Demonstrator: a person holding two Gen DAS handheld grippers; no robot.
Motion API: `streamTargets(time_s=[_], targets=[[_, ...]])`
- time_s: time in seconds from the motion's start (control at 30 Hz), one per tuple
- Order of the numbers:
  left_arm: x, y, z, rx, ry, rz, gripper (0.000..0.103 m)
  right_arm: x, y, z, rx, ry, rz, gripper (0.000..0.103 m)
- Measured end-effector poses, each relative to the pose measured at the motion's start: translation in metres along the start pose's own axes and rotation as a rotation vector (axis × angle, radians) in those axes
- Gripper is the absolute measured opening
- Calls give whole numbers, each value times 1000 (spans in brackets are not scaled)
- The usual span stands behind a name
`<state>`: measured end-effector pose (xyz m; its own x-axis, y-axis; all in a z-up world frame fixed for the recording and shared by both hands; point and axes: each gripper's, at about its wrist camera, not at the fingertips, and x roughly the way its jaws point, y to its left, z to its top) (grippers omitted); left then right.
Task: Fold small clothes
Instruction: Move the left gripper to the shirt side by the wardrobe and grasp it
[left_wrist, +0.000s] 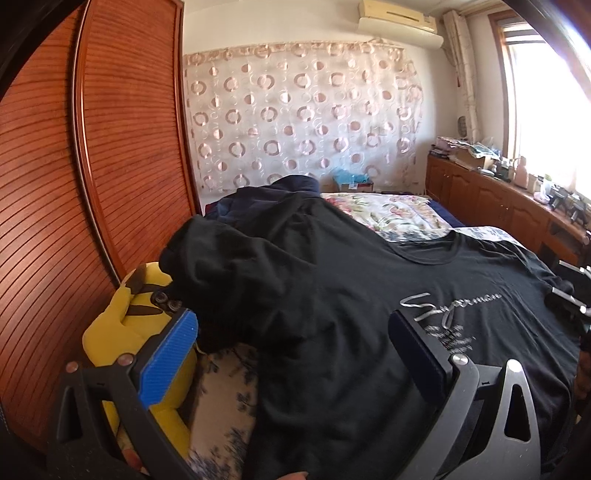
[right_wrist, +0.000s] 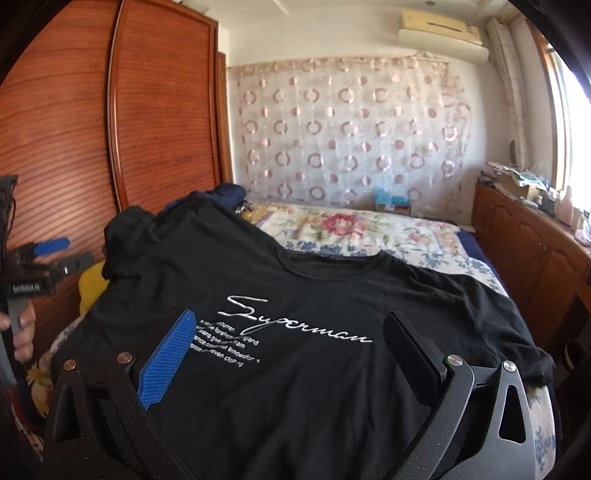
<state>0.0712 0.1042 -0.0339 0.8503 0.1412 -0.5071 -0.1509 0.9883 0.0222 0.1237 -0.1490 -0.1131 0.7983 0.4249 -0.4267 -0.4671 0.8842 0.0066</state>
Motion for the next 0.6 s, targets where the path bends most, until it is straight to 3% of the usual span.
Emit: streamTargets(time_s=[0.4,0.5,0.6], targets=[[45,72,48,-83,48,12,102,76,-8,9,-1,160,80,103],[61,90,55,-111,75,-9,87,92,-9,13,0,193,96,103],[85,108,58,-164,132,-29,51,109,-13,18,1,220,113,103]])
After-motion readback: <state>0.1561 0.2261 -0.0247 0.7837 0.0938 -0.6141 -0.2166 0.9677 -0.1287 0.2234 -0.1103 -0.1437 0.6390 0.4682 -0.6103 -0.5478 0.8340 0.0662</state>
